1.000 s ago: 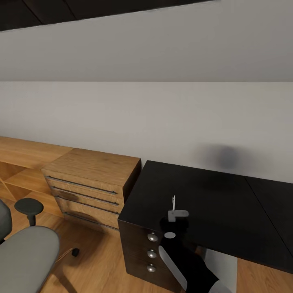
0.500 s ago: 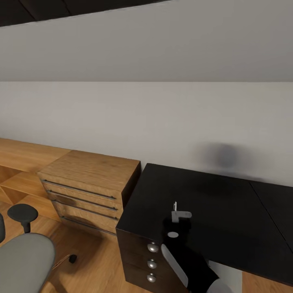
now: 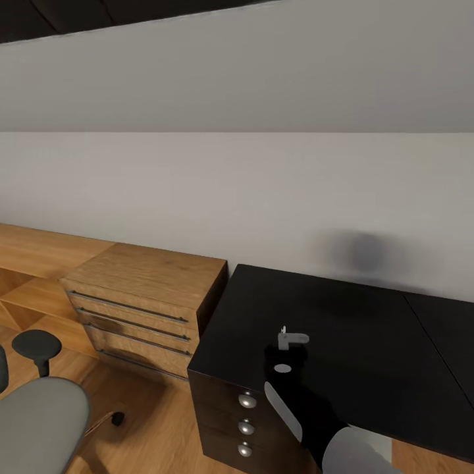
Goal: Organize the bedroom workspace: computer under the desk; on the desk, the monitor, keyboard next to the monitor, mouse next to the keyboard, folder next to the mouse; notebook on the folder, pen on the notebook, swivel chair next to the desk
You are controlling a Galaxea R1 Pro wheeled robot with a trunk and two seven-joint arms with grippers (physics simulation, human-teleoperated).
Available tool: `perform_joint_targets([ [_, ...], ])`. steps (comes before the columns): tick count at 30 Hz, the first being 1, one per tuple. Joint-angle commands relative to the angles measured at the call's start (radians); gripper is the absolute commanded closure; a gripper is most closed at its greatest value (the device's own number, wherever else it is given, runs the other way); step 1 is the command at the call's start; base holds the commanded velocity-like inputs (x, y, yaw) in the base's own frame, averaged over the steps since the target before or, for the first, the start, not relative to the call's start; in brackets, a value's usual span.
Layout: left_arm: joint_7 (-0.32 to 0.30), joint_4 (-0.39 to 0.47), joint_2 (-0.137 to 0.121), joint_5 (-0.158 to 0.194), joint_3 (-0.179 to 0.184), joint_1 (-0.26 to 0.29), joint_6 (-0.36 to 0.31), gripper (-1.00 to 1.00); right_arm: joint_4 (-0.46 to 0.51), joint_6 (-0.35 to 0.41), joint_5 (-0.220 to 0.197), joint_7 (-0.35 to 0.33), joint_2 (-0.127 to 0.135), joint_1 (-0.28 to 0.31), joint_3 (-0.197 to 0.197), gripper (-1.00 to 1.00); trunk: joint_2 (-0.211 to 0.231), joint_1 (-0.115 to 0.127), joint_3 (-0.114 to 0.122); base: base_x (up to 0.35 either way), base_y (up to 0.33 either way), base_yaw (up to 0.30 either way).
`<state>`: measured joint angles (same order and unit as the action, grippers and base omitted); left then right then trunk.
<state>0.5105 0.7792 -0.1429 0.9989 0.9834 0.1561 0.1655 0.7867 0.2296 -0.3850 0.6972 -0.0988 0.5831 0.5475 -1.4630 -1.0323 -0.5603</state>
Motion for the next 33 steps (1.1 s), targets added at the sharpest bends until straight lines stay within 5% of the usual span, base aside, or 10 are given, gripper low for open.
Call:
perform_joint_targets([
  [1,0.005,0.002,-0.001,0.01,0.007,0.002,0.008,-1.0,-0.063,0.012,-0.012,0.005,0.0,0.001,0.003,-1.0,0.0,0.0,-0.001,0.0,0.0,0.0],
  [14,0.005,0.002,-0.001,0.01,0.008,0.002,0.008,-1.0,-0.062,0.078,-0.018,0.008,-0.014,0.001,0.001,-1.0,0.0,0.0,-0.001,0.0,0.0,0.0],
  [33,0.01,0.002,-0.002,0.01,0.004,0.002,0.009,-1.0,-0.062,0.032,-0.017,0.006,-0.012,0.001,-0.003,-1.0,0.0,0.0,-0.001,0.0,0.0,0.0],
])
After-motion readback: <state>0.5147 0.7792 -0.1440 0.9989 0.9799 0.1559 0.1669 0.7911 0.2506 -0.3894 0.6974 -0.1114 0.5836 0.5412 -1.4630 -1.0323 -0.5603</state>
